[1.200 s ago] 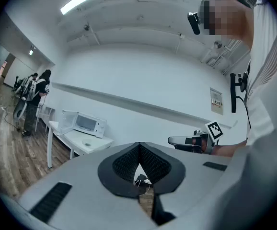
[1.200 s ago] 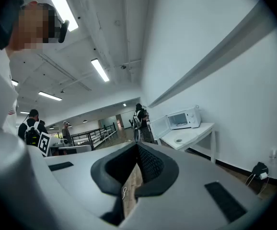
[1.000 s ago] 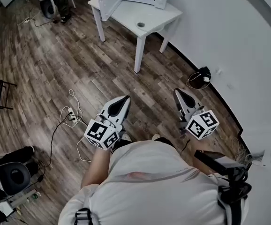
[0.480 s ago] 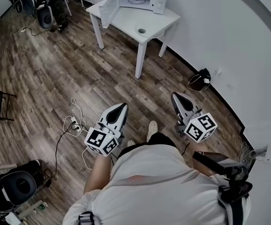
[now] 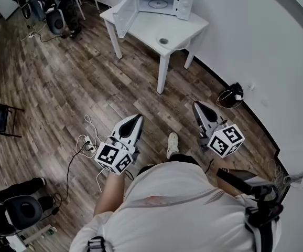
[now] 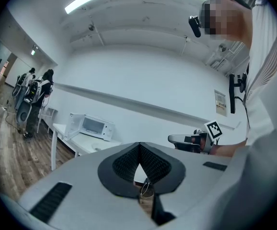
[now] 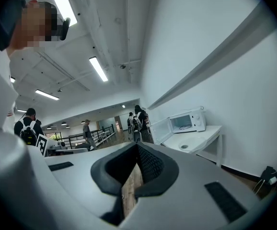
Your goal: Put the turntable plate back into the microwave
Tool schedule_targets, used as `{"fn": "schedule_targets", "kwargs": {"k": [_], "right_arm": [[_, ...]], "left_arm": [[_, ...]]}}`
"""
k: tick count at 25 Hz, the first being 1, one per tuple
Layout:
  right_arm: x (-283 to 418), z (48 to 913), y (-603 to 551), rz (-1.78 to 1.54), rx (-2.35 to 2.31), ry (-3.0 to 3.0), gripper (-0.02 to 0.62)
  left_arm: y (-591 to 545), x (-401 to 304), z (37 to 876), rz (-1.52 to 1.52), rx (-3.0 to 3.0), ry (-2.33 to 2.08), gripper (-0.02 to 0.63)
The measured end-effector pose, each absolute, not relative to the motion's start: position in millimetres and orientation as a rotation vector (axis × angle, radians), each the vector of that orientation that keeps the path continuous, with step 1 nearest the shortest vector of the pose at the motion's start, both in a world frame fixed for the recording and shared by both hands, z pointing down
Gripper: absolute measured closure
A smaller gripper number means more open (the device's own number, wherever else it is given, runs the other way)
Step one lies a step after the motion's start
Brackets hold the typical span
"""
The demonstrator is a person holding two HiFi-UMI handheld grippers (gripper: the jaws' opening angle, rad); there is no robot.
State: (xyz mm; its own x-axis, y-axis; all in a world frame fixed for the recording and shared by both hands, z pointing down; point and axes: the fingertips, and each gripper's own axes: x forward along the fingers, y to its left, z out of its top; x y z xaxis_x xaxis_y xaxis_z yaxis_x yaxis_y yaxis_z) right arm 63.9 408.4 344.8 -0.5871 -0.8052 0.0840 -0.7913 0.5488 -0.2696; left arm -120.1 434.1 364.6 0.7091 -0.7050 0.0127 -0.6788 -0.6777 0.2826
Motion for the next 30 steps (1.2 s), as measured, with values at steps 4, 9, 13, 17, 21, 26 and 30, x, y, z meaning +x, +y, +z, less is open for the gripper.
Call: {"fn": "schedule_targets", "kwargs": {"k": [4, 9, 13, 17, 21, 26, 30], "right_arm": [[84.4, 348.6, 364.9, -0.455, -1.389, 2.698, 0.591], [111.6, 351.7, 310.8, -0.475, -1.372, 2.686, 0.591], [142.4, 351.4, 253.6, -0.481, -1.338, 2.701, 0.591], [175.3, 352.9, 210.7, -0.485, -1.324, 2.71, 0.591], [181.3, 355.5, 213.9, -0.463, -1.313, 2.739, 0.591], [194.1, 356.7, 203.3, -0.462, -1.307, 2.757, 0.591], [191.9, 365.0, 198.4, -0.495, -1.282, 2.756, 0.591]], "left_arm": [[389.3, -100.1, 362.7, -0.115, 2.657, -1.104, 0.595], [339.4, -75.9, 356.6, -0.093, 2.675, -1.132, 0.595], [284.1, -47.8, 352.0, -0.095, 2.65, -1.177, 0.595], [245.8, -16.1, 353.4, -0.105, 2.649, -1.194, 0.595], [246.3, -11.9, 356.9, -0.144, 2.639, -1.232, 0.595], [236.2, 0.1, 359.3, -0.161, 2.63, -1.241, 0.595], [235.4, 2.9, 366.0, -0.135, 2.621, -1.24, 0.595]]}}
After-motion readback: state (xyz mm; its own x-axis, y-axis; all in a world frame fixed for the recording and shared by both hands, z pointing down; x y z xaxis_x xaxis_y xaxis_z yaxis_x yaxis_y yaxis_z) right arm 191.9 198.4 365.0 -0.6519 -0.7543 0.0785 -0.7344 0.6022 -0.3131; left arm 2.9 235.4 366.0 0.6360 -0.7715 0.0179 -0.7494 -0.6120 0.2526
